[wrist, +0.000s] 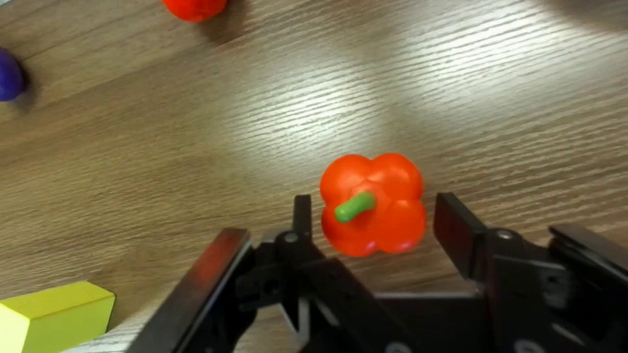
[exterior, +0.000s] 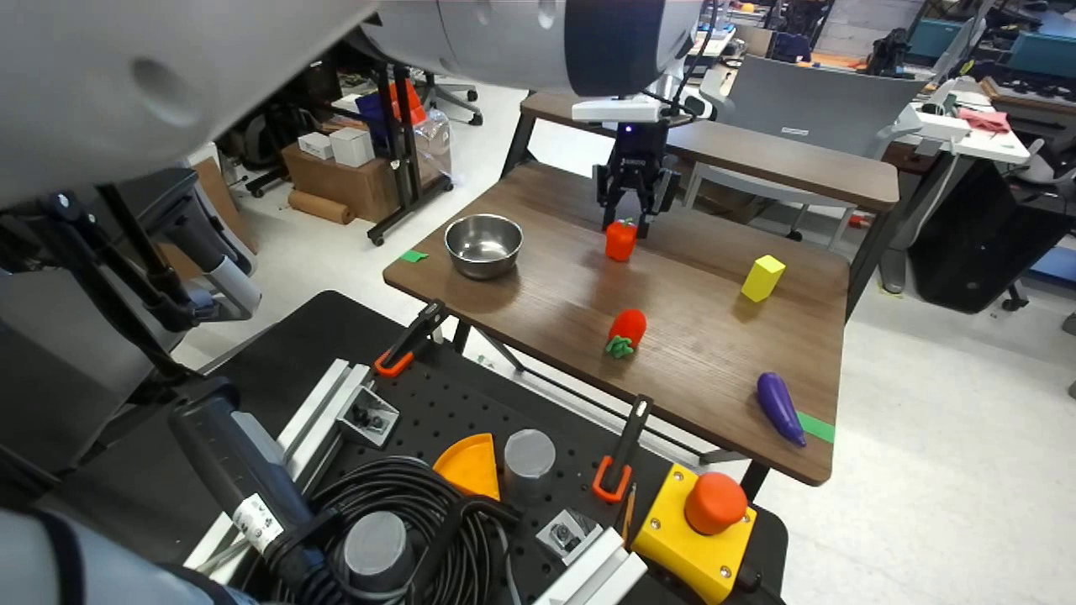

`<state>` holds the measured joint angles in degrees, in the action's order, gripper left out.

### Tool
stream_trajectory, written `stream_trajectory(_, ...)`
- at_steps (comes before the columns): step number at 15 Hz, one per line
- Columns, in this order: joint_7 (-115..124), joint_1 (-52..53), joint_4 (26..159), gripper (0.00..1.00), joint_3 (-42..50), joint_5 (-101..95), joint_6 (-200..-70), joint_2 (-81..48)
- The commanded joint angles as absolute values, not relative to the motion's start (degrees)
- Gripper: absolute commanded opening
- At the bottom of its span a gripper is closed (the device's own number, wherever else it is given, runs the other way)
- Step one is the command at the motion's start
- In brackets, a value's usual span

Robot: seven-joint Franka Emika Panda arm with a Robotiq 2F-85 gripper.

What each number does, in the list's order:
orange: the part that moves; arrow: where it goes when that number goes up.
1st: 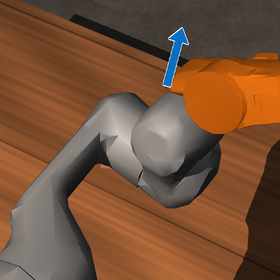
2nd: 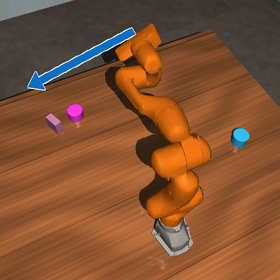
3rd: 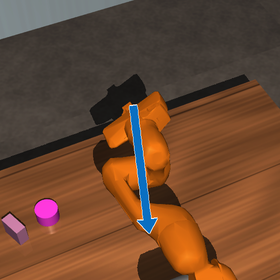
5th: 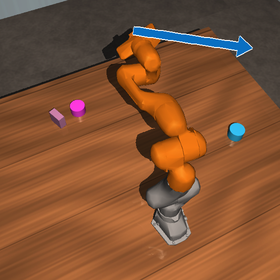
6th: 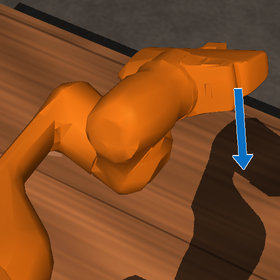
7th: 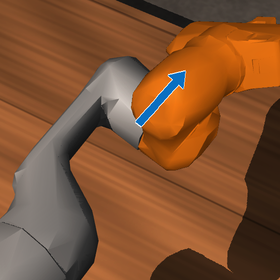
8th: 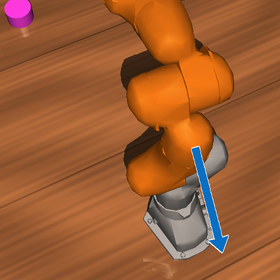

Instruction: Pick up the red bell pepper from the pot and put it on the table

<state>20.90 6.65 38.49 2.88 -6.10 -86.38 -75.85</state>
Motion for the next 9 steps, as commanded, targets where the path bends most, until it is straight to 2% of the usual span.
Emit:
stream_trajectory(1,20.0,8.3,34.8,0.97,2.1,-6.1,-84.1,-75.6)
stream_trajectory(5,17.9,11.3,37.9,1.00,1.1,-6.1,-85.2,-69.8)
stream_trajectory(6,19.3,10.5,35.8,1.00,2.0,-6.1,-86.2,-73.2)
stream_trajectory(9,19.2,12.2,36.3,1.00,1.9,-6.1,-86.1,-70.7)
